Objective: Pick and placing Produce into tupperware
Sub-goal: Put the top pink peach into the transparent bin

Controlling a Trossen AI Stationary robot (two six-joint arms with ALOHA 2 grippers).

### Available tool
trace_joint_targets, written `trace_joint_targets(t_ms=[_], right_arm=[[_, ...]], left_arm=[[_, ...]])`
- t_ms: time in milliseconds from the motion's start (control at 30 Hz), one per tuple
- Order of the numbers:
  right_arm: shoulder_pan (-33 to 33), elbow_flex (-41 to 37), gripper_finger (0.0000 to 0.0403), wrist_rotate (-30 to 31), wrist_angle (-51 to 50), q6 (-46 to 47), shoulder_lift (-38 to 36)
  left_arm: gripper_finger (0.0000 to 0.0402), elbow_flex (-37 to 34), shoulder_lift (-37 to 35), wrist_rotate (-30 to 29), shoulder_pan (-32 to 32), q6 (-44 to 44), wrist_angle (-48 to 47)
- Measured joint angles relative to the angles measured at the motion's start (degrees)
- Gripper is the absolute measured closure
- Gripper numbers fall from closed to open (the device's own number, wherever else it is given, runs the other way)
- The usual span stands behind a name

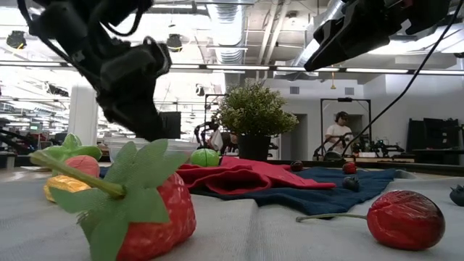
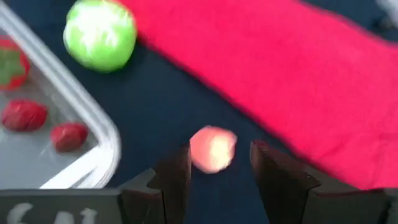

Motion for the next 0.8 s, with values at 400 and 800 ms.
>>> trace_joint_targets(t_ms=[400, 800], right_arm=[[0.0, 0.0, 0.0265, 0.0, -0.1, 0.4, 0.0], [0.0, 0.0, 0.0265, 0.0, 0.0, 0.4, 0.0]], left_arm=[[0.0244, 0.1, 7.0, 2.8, 1.3, 0.5, 4.1], [0.0244, 0.1, 6.9, 2.8, 2.2, 0.5, 4.9]])
